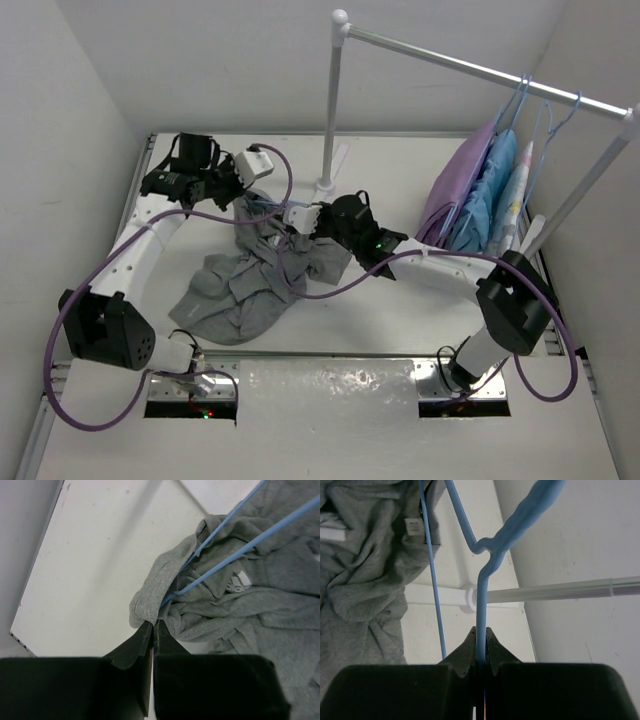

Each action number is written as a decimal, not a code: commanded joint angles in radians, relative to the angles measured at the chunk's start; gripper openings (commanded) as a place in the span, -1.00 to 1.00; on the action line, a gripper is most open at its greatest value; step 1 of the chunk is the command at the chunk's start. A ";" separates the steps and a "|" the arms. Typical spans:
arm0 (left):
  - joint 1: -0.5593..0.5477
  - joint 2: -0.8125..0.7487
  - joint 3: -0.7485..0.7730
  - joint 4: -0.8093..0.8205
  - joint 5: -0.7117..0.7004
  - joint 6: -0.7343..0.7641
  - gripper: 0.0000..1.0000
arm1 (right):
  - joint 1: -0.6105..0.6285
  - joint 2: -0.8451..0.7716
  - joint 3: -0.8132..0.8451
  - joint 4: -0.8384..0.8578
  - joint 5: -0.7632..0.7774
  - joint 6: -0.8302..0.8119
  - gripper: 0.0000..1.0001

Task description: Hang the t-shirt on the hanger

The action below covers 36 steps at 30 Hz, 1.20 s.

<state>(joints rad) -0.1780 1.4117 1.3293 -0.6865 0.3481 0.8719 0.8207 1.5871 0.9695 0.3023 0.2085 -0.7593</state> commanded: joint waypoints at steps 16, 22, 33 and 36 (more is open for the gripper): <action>-0.276 0.032 0.551 -0.502 0.192 0.219 -1.00 | 0.003 -0.099 -0.100 -0.027 -0.204 0.084 -1.00; -0.278 0.047 0.349 -0.382 0.105 0.233 -0.98 | 0.003 -0.139 -0.235 0.145 -0.219 0.222 -1.00; -0.189 0.182 0.155 0.067 -0.204 -0.177 0.32 | -0.055 0.042 -0.278 0.338 -0.259 0.578 -1.00; -0.094 0.133 0.199 0.065 -0.126 -0.269 0.92 | -0.127 0.080 -0.253 0.339 -0.291 0.681 -1.00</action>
<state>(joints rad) -0.3622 1.6333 1.4418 -0.7300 0.2066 0.7612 0.7582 1.6485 0.6701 0.5465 -0.0357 -0.2413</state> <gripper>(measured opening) 0.904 0.009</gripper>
